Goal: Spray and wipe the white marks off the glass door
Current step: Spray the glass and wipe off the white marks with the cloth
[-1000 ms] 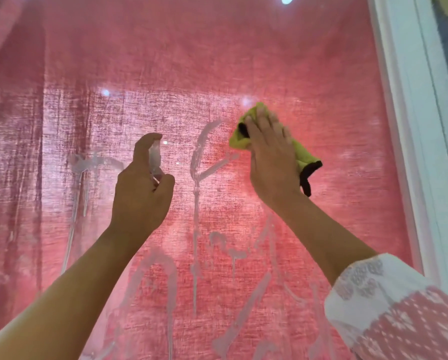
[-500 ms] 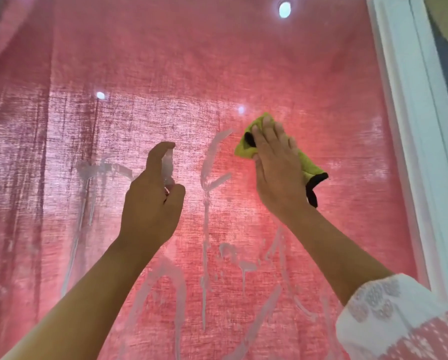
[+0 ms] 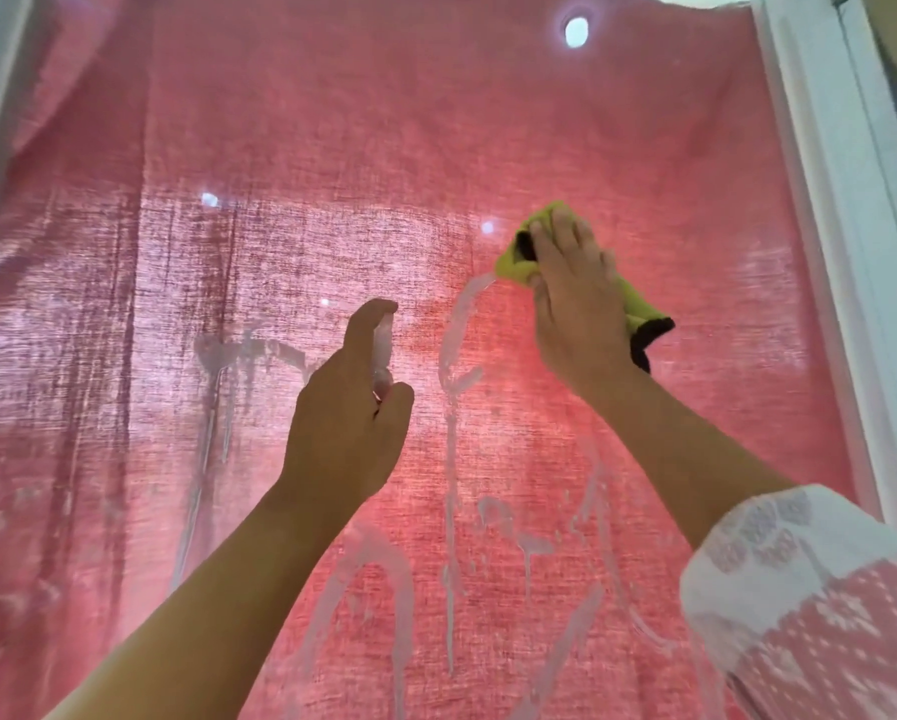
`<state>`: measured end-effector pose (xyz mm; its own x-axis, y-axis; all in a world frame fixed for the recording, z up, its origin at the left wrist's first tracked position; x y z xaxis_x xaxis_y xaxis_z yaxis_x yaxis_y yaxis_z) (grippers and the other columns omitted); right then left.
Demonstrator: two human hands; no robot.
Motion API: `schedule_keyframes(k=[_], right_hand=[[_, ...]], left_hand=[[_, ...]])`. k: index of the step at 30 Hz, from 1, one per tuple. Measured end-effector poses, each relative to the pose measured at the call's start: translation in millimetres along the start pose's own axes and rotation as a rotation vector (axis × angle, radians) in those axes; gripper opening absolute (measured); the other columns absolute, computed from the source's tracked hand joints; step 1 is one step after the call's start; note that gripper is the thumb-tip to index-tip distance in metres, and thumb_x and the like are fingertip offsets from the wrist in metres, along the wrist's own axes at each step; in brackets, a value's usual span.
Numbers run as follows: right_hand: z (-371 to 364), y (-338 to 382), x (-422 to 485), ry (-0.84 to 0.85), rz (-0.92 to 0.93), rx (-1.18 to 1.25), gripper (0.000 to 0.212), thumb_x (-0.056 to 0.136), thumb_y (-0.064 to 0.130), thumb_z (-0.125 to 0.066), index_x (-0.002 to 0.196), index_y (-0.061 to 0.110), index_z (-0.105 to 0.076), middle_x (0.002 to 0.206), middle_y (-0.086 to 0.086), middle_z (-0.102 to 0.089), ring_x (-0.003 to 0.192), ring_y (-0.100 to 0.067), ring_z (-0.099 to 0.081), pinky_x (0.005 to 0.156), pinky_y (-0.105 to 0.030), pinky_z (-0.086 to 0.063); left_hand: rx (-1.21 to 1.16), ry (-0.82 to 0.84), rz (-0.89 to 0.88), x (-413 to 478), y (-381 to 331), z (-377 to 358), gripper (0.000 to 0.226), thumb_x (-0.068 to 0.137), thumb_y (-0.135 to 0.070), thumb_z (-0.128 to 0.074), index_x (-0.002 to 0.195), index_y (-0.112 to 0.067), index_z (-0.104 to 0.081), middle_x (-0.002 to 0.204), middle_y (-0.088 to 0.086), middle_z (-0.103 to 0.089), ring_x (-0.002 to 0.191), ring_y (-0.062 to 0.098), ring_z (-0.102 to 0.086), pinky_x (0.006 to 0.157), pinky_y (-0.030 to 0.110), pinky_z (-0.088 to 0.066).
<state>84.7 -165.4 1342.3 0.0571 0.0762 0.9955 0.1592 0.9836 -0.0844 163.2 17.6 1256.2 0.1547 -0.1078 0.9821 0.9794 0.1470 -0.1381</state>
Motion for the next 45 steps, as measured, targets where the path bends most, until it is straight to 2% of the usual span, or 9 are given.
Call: schedule_keyframes(k=[3,7,10,15,19,24,31,40,45], right_hand=[[-8.4,25.0,-11.8,0.055,0.209,0.018,0.045,0.101,0.015,-0.033,0.146,0.011,-0.034,0.157,-0.008,-0.020,0.146,-0.026,-0.011,0.119,-0.046,-0.007],[-6.5,17.5,-58.2,0.152,0.376,0.073,0.046,0.100,0.021,-0.030,0.145,0.014,-0.035,0.156,-0.002,-0.021,0.147,-0.018,-0.011,0.120,-0.039,-0.006],[1.8,-8.7,-63.9,0.119,0.271,0.009,0.047,0.102,0.024,-0.027,0.148,0.016,-0.028,0.157,-0.002,-0.018,0.147,-0.018,-0.010,0.120,-0.040,-0.007],[-0.3,3.4,-25.3,0.026,-0.006,0.000,0.047,0.102,0.013,-0.034,0.149,0.012,-0.026,0.159,-0.006,-0.012,0.147,-0.025,-0.006,0.117,-0.038,0.000],[-10.9,30.9,-43.0,0.060,0.190,0.012,0.046,0.101,0.019,-0.030,0.147,0.013,-0.032,0.157,-0.006,-0.018,0.147,-0.025,-0.010,0.119,-0.047,-0.008],[-7.2,23.2,-94.2,0.122,0.436,0.028,0.044,0.100,0.016,-0.034,0.144,0.010,-0.039,0.155,-0.007,-0.027,0.146,-0.023,-0.018,0.118,-0.045,-0.015],[-10.3,30.3,-55.1,-0.051,0.017,0.003,0.048,0.099,0.006,-0.040,0.146,0.007,-0.033,0.156,-0.012,-0.021,0.146,-0.029,-0.013,0.119,-0.044,-0.006],[-15.3,40.1,-106.5,0.174,0.561,0.033,0.047,0.098,0.008,-0.044,0.144,0.010,-0.038,0.155,-0.008,-0.027,0.146,-0.025,-0.018,0.118,-0.047,-0.017],[-6.4,19.8,-75.0,0.059,0.204,0.027,0.048,0.099,0.020,-0.027,0.147,0.013,-0.032,0.157,-0.005,-0.018,0.146,-0.020,-0.007,0.119,-0.046,-0.008]], left_hand=[[-0.011,0.002,0.000,1.5,2.0,0.2,0.059,0.087,-0.003,-0.048,0.138,-0.030,-0.034,0.053,-0.005,-0.048,0.044,0.007,-0.047,0.041,0.017,-0.032],[-0.042,0.022,0.010,0.9,3.3,6.3,0.059,0.089,-0.004,-0.049,0.137,-0.034,-0.033,0.058,-0.001,-0.053,0.045,0.015,-0.050,0.042,0.040,-0.042],[0.085,-0.003,-0.019,-4.0,5.1,21.0,0.061,0.089,-0.009,-0.051,0.140,-0.036,-0.030,0.060,-0.009,-0.049,0.046,0.008,-0.050,0.043,0.024,-0.028],[0.263,-0.010,0.014,-10.6,12.9,34.8,0.061,0.088,-0.010,-0.054,0.141,-0.031,-0.033,0.054,-0.014,-0.042,0.042,0.003,-0.041,0.044,0.019,-0.021],[0.261,-0.036,0.011,-14.0,15.8,31.1,0.061,0.087,-0.009,-0.053,0.140,-0.030,-0.033,0.059,-0.014,-0.045,0.045,0.003,-0.043,0.045,0.019,-0.022],[0.235,-0.064,0.001,-14.1,18.2,30.2,0.061,0.086,-0.006,-0.052,0.138,-0.030,-0.031,0.059,-0.011,-0.045,0.046,0.005,-0.042,0.045,0.021,-0.025],[0.225,-0.051,0.001,-14.6,18.4,30.0,0.062,0.086,-0.009,-0.050,0.139,-0.032,-0.029,0.060,-0.010,-0.045,0.047,0.005,-0.042,0.046,0.021,-0.024],[0.203,-0.068,0.003,-15.7,19.3,32.0,0.061,0.085,-0.008,-0.049,0.139,-0.029,-0.032,0.059,-0.011,-0.044,0.046,0.005,-0.039,0.046,0.021,-0.020],[0.192,-0.060,-0.008,-16.0,18.7,31.9,0.058,0.085,-0.009,-0.047,0.138,-0.027,-0.033,0.055,-0.010,-0.042,0.044,0.005,-0.039,0.045,0.020,-0.020]])
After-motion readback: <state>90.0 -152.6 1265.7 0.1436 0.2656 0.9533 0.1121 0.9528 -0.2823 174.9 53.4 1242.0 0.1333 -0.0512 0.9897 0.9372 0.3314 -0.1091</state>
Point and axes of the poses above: each hand's wrist, its own x-axis towards the middle knuckle, its own z-axis out of the back of the hand, y = z × x, the point moved 4 cm from there along x, towards the middle knuckle
